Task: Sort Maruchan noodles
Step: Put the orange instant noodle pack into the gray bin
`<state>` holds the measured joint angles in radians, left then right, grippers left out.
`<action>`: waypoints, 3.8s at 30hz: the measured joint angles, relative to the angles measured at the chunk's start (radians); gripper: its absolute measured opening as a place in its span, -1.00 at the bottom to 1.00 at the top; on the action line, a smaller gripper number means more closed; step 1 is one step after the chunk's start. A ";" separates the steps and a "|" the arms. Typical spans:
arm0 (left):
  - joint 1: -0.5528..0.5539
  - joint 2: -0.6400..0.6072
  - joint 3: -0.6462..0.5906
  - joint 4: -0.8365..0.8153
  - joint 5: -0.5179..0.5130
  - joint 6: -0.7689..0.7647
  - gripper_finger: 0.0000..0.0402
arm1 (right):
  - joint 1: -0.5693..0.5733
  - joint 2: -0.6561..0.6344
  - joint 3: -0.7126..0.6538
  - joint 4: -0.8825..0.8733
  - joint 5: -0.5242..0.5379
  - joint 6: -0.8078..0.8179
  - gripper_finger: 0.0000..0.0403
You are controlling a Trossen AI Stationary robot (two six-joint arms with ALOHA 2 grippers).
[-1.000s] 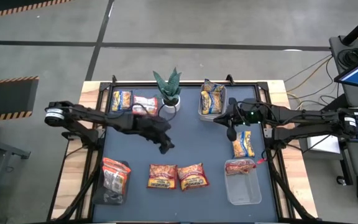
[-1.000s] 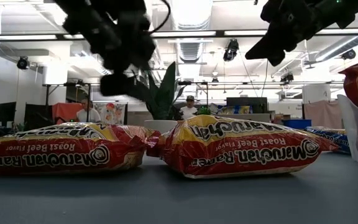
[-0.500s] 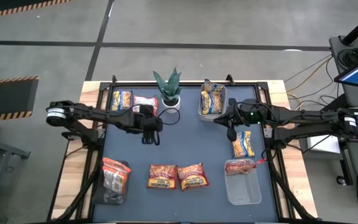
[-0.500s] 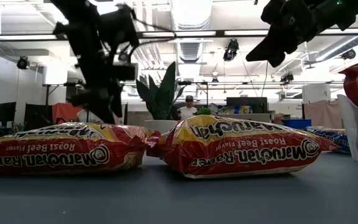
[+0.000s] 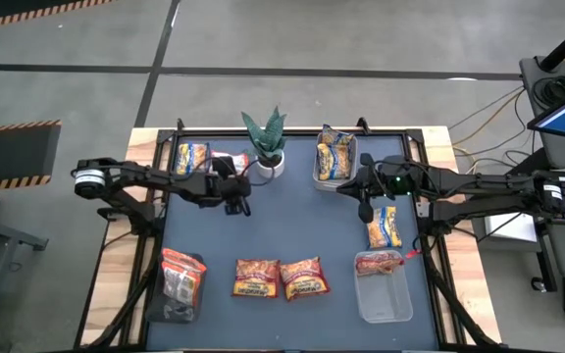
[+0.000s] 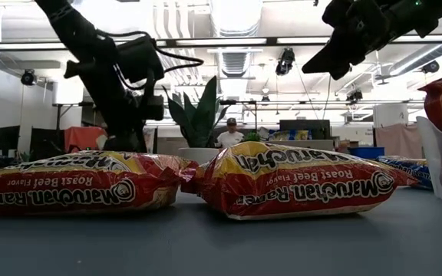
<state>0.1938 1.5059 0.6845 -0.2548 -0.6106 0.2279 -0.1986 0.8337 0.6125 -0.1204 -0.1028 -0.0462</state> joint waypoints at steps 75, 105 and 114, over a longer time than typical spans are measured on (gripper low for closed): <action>-0.373 -0.043 -0.094 0.551 0.236 -0.326 -1.00 | 0.117 0.343 0.013 0.280 -0.010 0.228 -0.94; -0.464 -0.034 -0.098 0.419 0.261 -0.578 -1.00 | 0.124 0.639 0.304 0.123 -0.010 0.581 -0.34; -0.466 -0.034 -0.098 0.394 0.251 -0.565 -1.00 | 0.121 0.782 0.387 0.118 -0.011 0.625 0.19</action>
<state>-0.2718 1.4719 0.5865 0.1388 -0.3600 -0.3367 -0.0772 1.6158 0.9990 -0.0025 -0.1137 0.5787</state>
